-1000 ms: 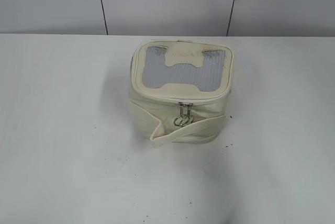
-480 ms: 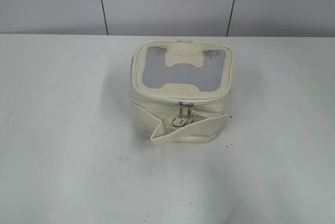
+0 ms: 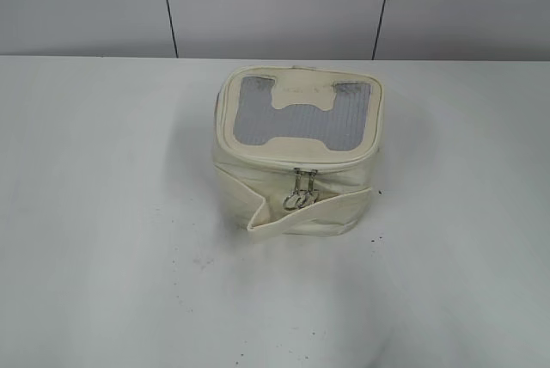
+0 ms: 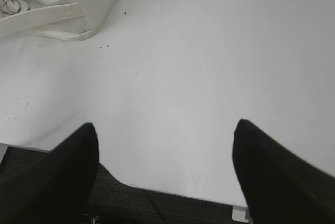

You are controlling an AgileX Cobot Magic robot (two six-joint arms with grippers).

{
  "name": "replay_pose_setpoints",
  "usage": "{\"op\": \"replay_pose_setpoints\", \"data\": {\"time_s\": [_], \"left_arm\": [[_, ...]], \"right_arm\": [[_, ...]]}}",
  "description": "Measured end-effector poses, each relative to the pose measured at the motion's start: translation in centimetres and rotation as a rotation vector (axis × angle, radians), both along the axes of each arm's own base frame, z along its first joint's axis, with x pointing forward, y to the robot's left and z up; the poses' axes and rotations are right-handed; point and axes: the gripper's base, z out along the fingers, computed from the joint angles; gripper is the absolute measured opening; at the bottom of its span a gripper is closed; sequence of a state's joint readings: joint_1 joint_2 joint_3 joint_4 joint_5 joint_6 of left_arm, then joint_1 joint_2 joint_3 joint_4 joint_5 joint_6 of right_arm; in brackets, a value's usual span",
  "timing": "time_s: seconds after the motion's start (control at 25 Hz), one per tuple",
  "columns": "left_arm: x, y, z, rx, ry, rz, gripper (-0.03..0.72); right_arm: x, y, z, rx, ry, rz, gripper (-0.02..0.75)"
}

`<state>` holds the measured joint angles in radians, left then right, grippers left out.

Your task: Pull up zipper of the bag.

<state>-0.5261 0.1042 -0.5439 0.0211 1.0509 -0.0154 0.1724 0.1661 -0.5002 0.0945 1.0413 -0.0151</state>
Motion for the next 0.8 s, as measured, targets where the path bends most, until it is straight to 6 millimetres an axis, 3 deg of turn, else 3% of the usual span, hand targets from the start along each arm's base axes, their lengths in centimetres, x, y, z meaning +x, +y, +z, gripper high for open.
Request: {"op": "replay_pose_setpoints", "data": {"time_s": [0.8], "left_arm": [[0.03,-0.05,-0.36,0.007,0.019,-0.002,0.353]], "right_arm": [[-0.03,-0.01,0.0,-0.002,-0.002,0.002,0.591]]}}
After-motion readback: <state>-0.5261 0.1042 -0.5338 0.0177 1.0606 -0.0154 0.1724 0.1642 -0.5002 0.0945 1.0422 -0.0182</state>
